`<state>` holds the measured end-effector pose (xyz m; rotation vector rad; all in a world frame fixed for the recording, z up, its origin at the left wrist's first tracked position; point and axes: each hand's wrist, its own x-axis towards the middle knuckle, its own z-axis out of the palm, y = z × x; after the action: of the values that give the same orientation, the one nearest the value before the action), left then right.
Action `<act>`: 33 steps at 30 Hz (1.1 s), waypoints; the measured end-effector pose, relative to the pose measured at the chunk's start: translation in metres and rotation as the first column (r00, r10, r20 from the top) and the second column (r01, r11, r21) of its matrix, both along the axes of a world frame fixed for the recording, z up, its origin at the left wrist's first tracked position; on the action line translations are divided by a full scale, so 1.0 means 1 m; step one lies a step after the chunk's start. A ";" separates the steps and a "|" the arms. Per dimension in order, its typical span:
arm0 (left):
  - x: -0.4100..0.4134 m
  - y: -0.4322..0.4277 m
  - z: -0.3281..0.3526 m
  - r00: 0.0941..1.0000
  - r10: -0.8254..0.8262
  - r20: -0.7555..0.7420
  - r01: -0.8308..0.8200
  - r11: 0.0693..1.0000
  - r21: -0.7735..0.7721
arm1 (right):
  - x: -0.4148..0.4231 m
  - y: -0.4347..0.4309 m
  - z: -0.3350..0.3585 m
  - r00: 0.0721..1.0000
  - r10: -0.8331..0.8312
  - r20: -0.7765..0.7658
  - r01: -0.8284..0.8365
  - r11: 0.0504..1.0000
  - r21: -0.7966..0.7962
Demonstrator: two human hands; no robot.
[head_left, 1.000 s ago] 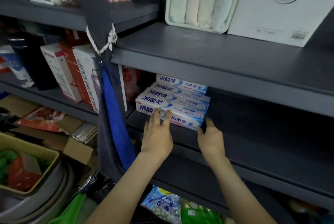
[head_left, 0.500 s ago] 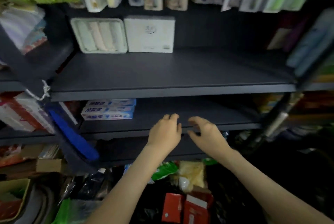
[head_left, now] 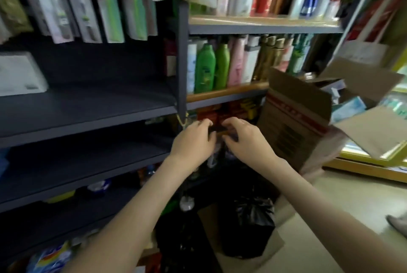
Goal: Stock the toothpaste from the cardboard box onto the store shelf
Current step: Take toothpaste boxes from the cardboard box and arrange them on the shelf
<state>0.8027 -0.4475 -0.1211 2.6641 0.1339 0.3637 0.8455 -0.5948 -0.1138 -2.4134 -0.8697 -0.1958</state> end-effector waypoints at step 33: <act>0.324 -0.307 0.062 0.997 0.011 0.078 -0.017 0.996 0.088 | 0.426 -0.297 0.038 0.955 0.296 -0.007 -0.294 0.950 0.102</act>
<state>1.1272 -0.7547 -0.0595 2.7325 0.1150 0.4876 1.2712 -0.8917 -0.0755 -2.1569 -1.1680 -0.0949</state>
